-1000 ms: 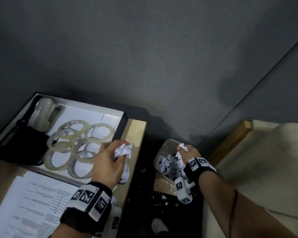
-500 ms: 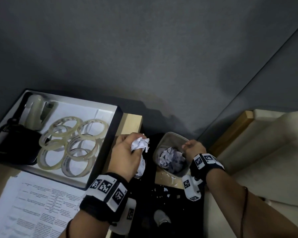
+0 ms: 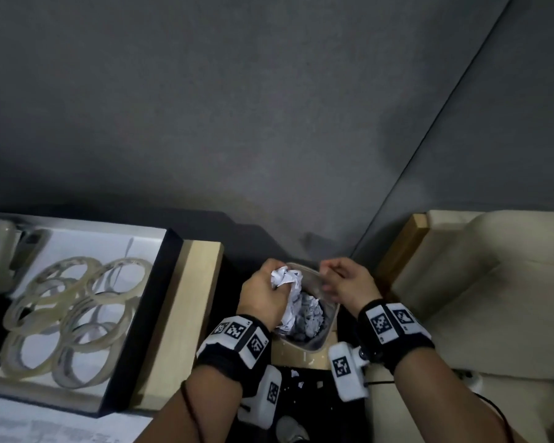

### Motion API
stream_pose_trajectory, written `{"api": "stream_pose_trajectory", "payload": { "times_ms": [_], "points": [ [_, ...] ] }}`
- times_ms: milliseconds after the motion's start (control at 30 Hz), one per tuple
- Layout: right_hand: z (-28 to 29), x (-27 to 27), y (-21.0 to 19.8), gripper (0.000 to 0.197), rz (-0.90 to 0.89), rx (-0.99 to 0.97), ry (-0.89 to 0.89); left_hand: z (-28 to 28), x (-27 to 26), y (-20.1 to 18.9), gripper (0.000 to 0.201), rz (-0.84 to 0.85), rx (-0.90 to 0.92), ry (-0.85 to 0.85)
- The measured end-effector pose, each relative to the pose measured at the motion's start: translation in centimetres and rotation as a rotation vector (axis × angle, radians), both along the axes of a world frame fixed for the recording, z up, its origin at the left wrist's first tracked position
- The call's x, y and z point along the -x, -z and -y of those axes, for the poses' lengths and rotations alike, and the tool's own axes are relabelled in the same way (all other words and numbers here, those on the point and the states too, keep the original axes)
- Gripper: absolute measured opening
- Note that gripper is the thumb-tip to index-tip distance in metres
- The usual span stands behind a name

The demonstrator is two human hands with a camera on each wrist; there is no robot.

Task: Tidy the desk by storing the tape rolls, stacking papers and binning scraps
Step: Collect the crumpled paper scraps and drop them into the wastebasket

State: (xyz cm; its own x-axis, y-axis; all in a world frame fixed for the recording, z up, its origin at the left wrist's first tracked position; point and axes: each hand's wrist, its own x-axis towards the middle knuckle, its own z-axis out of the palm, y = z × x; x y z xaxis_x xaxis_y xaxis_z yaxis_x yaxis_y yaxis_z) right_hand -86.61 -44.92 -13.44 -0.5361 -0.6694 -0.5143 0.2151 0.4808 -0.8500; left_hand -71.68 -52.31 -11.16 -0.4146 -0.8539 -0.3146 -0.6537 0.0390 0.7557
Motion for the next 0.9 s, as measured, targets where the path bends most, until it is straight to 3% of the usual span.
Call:
{"api": "stream_pose_trajectory", "payload": {
  "times_ms": [200, 333, 633, 900],
  "points": [
    [-4.3, 3.0, 3.3, 0.015, -0.079, -0.109, 0.050, 0.7, 2.4, 3.7, 0.029, 0.185, -0.032, 0.040],
    [-6.0, 3.2, 4.2, 0.015, -0.062, -0.153, 0.078, 1.1, 2.8, 5.5, 0.029, 0.255, -0.076, 0.037],
    [-6.8, 1.8, 4.4, 0.015, -0.005, -0.138, 0.075, 1.4, 3.7, 7.3, 0.021, 0.241, -0.117, -0.041],
    [-7.5, 1.3, 4.3, 0.012, 0.013, -0.157, 0.072, 1.0, 3.8, 6.8, 0.027, 0.199, -0.133, -0.051]
  ]
}}
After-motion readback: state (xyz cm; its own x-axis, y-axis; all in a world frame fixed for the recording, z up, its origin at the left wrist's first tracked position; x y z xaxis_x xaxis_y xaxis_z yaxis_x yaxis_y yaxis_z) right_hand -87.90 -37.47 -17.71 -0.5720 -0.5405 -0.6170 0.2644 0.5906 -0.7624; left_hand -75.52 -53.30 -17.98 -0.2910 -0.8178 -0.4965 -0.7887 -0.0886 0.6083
